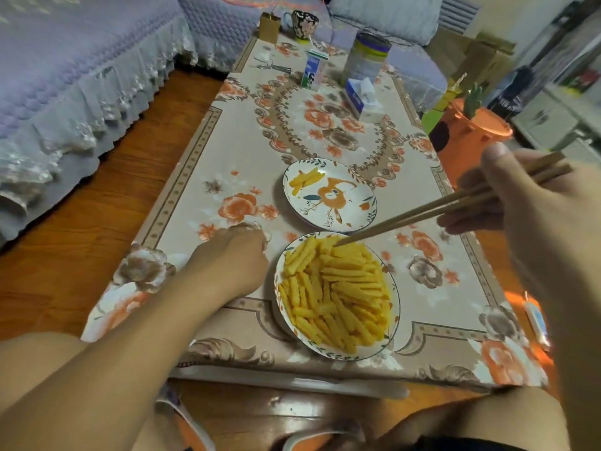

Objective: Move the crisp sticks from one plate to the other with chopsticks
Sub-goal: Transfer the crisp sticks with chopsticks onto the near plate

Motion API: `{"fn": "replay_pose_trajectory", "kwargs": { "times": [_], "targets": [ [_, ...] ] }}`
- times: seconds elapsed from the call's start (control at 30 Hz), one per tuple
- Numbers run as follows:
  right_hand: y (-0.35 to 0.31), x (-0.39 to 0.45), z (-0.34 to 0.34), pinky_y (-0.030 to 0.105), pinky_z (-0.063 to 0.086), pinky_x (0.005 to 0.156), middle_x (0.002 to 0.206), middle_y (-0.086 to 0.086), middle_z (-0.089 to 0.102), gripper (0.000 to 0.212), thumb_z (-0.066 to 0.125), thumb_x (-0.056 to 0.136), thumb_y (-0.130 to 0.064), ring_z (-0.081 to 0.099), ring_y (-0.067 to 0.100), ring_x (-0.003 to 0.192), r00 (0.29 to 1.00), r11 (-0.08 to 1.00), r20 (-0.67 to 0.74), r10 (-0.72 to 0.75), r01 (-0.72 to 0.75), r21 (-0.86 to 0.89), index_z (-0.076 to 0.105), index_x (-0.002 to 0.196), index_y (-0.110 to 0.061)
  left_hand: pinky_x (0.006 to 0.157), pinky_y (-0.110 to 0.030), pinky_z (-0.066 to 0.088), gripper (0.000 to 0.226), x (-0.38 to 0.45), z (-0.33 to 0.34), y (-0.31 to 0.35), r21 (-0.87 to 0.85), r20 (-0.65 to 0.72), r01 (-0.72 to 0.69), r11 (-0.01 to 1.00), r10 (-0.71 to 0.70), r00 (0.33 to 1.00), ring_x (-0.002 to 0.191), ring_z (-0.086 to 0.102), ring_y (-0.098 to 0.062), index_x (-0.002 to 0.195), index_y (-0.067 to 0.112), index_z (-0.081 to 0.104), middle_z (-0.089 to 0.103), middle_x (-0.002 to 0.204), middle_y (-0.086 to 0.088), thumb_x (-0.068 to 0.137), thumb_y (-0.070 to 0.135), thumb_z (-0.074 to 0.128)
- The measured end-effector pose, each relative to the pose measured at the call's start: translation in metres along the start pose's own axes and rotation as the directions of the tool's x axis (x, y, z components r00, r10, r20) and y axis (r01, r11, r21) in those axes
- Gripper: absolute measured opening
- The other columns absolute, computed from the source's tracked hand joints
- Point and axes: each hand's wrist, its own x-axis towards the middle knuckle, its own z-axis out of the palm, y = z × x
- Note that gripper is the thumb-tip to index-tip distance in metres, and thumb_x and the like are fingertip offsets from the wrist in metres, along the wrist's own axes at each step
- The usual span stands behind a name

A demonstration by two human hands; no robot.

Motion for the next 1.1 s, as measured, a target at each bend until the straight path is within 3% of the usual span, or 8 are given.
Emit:
{"fn": "replay_pose_trajectory", "kwargs": {
  "times": [0.1,0.2,0.33,0.57,0.63,0.77,0.93,1.1],
  "targets": [
    [0.012,0.02,0.025,0.035,0.064,0.066,0.073,0.007,0.075,0.035,0.047,0.108,-0.031,0.076,0.026,0.071,0.999,0.997,-0.05,0.02,-0.016,0.079,0.069,0.09,-0.01,0.082,-0.038,0.048,0.021,0.003,0.001,0.0,-0.025,-0.003,0.004,1.0,-0.004,1.0,0.105,0.056,-0.027,0.106,0.021,0.061,0.058,0.123,-0.002,0.097,0.02,0.042],
    [0.035,0.048,0.053,0.038,0.065,0.07,0.081,0.009,0.076,0.036,0.047,0.108,-0.032,0.077,0.025,0.074,0.998,0.999,-0.056,0.034,-0.033,0.025,0.071,0.099,-0.006,0.07,-0.035,0.039,0.015,0.005,0.003,0.002,-0.017,0.011,0.021,1.0,-0.02,1.0,0.086,0.045,-0.024,0.094,0.02,0.055,0.052,0.106,-0.001,0.099,0.018,0.04],
    [0.057,0.073,0.083,0.045,0.065,0.074,0.084,0.015,0.076,0.038,0.049,0.108,-0.033,0.077,0.026,0.074,0.999,0.999,0.004,0.052,-0.051,-0.015,0.071,0.1,-0.002,0.069,-0.034,0.037,0.013,0.007,0.003,0.003,0.017,0.027,0.038,0.999,-0.039,0.999,0.086,0.042,-0.022,0.095,0.023,0.052,0.049,0.105,-0.001,0.1,0.018,0.04],
    [0.062,0.094,0.123,0.048,0.065,0.07,0.071,0.016,0.074,0.045,0.054,0.106,-0.037,0.075,0.023,0.061,0.986,0.993,-0.123,0.115,-0.11,0.043,0.071,0.094,0.003,0.07,-0.034,0.04,0.012,0.006,0.001,0.007,0.024,0.046,0.052,0.998,-0.053,0.998,0.088,0.049,-0.023,0.094,0.025,0.048,0.055,0.108,0.0,0.098,0.018,0.04],
    [0.06,0.095,0.135,0.051,0.064,0.073,0.067,0.015,0.073,0.042,0.054,0.106,-0.037,0.074,0.02,0.057,0.988,0.997,-0.128,0.082,-0.081,0.01,0.071,0.088,-0.003,0.073,-0.034,0.041,0.012,0.007,0.001,0.007,0.015,0.045,0.053,0.999,-0.053,0.998,0.091,0.047,-0.023,0.095,0.027,0.048,0.056,0.115,0.0,0.098,0.018,0.04],
    [0.062,0.095,0.146,0.064,0.049,0.101,0.056,-0.001,0.07,0.042,0.047,0.105,-0.048,0.073,0.013,0.058,0.997,0.995,-0.079,-0.019,0.011,-0.1,0.066,0.073,-0.027,0.071,-0.033,0.04,0.013,0.009,0.001,0.005,0.013,0.049,0.045,0.999,-0.046,0.998,0.092,0.048,-0.023,0.093,0.029,0.045,0.057,0.121,-0.001,0.097,0.017,0.04],
    [0.054,0.095,0.129,0.053,0.061,0.073,0.055,0.005,0.069,0.05,0.045,0.109,-0.039,0.073,0.023,0.057,0.996,0.986,-0.086,0.027,-0.041,-0.164,0.065,0.074,-0.009,0.063,-0.034,0.035,0.012,0.01,0.001,0.003,-0.003,-0.002,0.01,1.0,-0.01,1.0,0.086,0.048,-0.024,0.091,0.024,0.047,0.052,0.1,0.0,0.098,0.018,0.039],
    [0.03,0.085,0.078,0.049,0.065,0.068,0.069,0.011,0.068,0.042,0.046,0.109,-0.033,0.073,0.025,0.057,0.974,0.982,-0.141,0.178,-0.168,0.081,0.063,0.082,-0.005,0.061,-0.034,0.033,0.018,0.01,0.004,0.001,0.0,-0.047,-0.028,1.0,0.028,0.998,0.084,0.048,-0.023,0.086,0.023,0.051,0.05,0.093,0.003,0.099,0.02,0.039]
  ]
}}
